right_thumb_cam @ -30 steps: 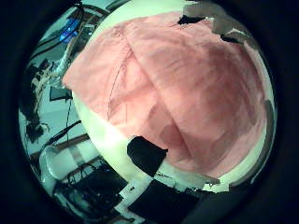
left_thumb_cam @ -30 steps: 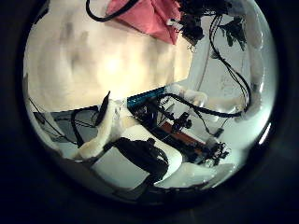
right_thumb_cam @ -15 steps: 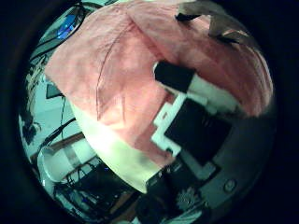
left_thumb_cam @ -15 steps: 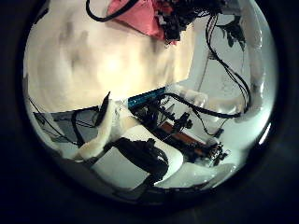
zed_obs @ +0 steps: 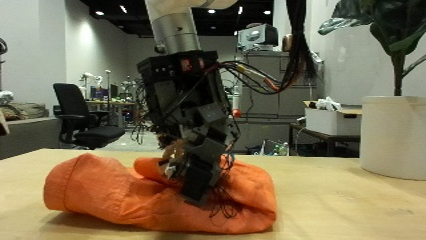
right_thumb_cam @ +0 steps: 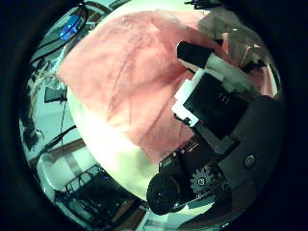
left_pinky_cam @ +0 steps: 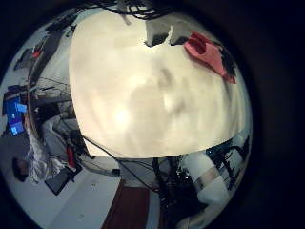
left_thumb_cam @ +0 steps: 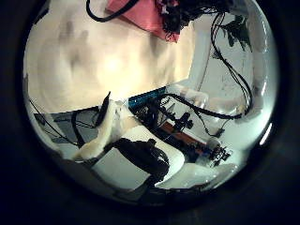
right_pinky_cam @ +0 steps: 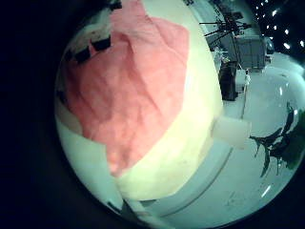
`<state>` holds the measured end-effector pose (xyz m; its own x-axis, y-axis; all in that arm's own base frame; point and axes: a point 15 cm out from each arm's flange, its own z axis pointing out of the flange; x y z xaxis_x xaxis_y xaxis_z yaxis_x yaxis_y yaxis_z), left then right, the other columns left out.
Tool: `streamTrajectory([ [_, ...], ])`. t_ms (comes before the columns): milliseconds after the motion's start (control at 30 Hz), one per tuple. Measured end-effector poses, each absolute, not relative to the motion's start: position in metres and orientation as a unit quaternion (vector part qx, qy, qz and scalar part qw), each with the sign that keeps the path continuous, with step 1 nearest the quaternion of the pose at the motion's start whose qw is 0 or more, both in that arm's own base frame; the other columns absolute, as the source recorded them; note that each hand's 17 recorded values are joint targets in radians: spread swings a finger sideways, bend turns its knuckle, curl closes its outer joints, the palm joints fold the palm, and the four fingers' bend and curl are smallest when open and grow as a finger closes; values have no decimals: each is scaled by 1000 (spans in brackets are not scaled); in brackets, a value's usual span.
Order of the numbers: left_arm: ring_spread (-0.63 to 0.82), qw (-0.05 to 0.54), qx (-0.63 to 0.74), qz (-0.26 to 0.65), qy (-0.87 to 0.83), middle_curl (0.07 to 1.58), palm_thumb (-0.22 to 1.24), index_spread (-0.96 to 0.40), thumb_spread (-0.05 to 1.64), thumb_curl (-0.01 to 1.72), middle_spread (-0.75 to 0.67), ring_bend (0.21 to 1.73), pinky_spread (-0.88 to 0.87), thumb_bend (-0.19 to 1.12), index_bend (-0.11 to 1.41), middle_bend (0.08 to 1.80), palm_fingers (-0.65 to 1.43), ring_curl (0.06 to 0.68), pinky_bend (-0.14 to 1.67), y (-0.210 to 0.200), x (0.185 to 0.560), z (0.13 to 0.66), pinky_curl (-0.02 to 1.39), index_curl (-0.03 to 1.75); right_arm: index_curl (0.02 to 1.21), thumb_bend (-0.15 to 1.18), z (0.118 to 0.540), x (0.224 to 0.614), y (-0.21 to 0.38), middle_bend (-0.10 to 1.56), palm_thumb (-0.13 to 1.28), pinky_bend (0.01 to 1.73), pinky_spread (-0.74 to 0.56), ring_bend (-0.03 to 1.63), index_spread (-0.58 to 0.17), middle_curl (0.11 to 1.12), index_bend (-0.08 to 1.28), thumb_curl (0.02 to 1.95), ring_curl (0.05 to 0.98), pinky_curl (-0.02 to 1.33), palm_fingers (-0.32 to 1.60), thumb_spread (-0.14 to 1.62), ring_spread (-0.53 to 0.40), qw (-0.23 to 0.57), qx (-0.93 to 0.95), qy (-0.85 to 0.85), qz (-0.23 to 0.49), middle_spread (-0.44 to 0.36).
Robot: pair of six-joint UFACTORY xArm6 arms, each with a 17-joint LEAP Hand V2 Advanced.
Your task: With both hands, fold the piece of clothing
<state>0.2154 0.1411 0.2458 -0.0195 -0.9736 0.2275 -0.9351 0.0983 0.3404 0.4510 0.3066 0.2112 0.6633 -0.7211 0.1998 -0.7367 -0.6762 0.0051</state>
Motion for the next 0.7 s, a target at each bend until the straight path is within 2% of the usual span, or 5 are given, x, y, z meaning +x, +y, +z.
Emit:
streamTrajectory([
  [200, 593, 200, 670, -46, -713, 243, 591, 157, 1150, 372, 452, 407, 559, -18, 164, 177, -32, 224, 270, 143, 218, 247, 320, 293, 886, 186, 266, 452, 310, 1328, 1136, 1385, -250, 1367, -288, 724, 1005, 766, 642, 538, 1148, 865, -210, -2, 909, -402, 113, -109],
  [433, 593, 194, 673, -42, -712, 242, 591, 157, 1150, 372, 452, 406, 559, -18, 165, 176, -31, 223, 268, 145, 221, 252, 320, 295, 891, 178, 321, 433, 345, 1344, 1121, 1379, -235, 1369, -264, 720, 1036, 855, 664, 564, 1143, 860, -204, -56, 919, -371, 125, -93],
  [533, 593, 195, 674, -41, -711, 242, 591, 157, 1150, 372, 452, 406, 560, -18, 165, 177, -31, 223, 265, 146, 222, 251, 318, 296, 890, 170, 332, 414, 382, 1349, 1106, 1375, -232, 1368, -256, 716, 1043, 898, 673, 576, 1140, 859, -202, -90, 928, -350, 88, -89],
  [700, 593, 195, 681, -33, -705, 241, 591, 157, 1150, 372, 452, 406, 560, -18, 164, 176, -31, 223, 264, 147, 222, 253, 317, 296, 889, 168, 315, 385, 419, 1358, 1100, 1364, -233, 1368, -249, 712, 1045, 960, 683, 591, 1131, 863, -201, -113, 938, -327, 6, -86],
])
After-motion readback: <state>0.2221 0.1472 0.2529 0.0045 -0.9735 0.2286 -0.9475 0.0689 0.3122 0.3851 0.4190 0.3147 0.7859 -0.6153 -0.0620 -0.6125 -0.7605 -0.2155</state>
